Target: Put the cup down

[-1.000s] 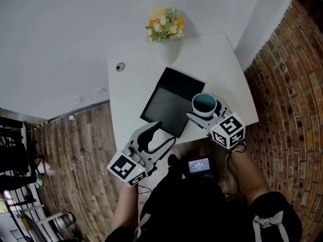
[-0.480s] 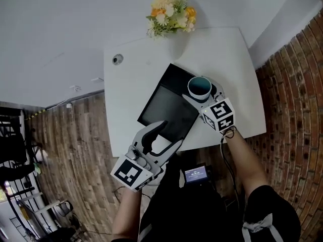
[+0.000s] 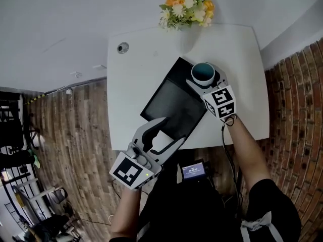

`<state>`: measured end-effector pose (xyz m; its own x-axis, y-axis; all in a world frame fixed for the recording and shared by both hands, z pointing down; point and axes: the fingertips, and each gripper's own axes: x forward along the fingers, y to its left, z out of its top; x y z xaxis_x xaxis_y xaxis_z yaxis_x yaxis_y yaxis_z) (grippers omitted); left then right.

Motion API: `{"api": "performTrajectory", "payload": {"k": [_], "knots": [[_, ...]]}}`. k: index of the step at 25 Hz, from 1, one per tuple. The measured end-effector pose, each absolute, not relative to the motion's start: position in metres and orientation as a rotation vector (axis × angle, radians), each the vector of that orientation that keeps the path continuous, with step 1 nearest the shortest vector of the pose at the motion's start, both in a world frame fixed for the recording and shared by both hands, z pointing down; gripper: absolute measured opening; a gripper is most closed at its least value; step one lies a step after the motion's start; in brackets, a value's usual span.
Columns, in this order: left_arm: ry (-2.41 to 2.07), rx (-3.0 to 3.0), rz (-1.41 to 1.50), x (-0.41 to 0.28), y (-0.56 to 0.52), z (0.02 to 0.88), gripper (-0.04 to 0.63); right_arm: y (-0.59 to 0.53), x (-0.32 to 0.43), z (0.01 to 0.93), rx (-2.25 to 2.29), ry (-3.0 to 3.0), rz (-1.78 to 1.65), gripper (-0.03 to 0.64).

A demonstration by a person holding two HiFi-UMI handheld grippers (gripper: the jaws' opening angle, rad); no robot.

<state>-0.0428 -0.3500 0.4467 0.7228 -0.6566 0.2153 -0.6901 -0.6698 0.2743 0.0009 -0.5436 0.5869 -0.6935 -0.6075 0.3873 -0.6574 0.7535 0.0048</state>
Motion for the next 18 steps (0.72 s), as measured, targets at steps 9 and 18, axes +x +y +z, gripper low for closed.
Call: {"api": "performTrajectory", "payload": {"k": [9,18], "knots": [[-1.012,2.603,0.154,-0.039,-0.354,0.45,0.249,-0.522,0.01,0.587,0.947,-2.566,0.057,0.403],[-0.976,2.62,0.144,-0.032,-0.352,0.447,0.249,-0.515,0.026,0.591,1.025,-2.567,0.1,0.405]]}}
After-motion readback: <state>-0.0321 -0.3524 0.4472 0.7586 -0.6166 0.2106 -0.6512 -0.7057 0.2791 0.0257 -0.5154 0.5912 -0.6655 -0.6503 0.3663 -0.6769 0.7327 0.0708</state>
